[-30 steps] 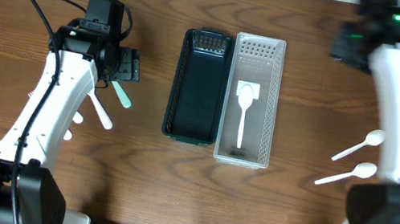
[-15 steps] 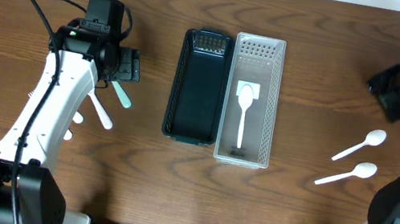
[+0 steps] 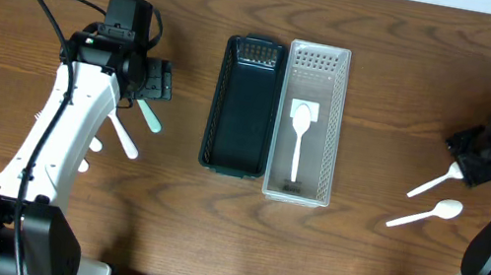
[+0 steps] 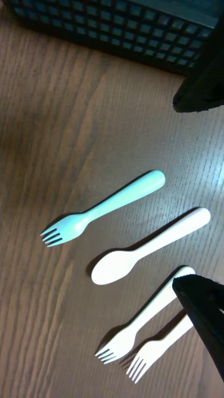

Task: Pack container
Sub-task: 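Move the right gripper back and grasp the middle white spoon, then place the second spoon in the white basket and release it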

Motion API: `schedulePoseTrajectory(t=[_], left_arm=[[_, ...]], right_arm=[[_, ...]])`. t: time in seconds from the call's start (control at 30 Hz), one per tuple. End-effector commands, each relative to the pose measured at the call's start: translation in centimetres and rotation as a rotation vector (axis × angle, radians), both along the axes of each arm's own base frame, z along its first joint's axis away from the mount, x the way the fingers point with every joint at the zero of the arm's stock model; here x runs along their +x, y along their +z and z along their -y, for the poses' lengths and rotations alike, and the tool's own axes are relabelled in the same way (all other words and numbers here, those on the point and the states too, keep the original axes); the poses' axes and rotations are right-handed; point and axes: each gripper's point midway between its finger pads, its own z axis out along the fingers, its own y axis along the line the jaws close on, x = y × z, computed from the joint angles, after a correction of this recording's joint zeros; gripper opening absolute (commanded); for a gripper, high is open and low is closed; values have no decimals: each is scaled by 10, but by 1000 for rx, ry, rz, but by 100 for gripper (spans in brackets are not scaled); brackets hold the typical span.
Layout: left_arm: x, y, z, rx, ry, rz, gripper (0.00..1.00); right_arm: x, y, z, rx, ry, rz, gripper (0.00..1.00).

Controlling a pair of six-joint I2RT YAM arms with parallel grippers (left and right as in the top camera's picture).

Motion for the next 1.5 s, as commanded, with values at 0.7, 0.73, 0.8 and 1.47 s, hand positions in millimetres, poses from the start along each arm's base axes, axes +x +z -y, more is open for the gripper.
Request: schedulePoseTrajectory(t=[0.7, 0.73, 0.8, 1.47], left_arm=[[4, 4, -3, 7, 9, 11, 85], [4, 4, -3, 7, 9, 11, 85], [4, 5, -3, 7, 9, 11, 85], [4, 4, -3, 6, 9, 11, 86]], right_arm=[[-16, -48, -20, 46, 64, 17, 1], [-13, -46, -22, 58, 69, 33, 1], [-3, -37, -27, 78, 100, 68, 1], [63, 130, -293, 70, 867, 411, 1]])
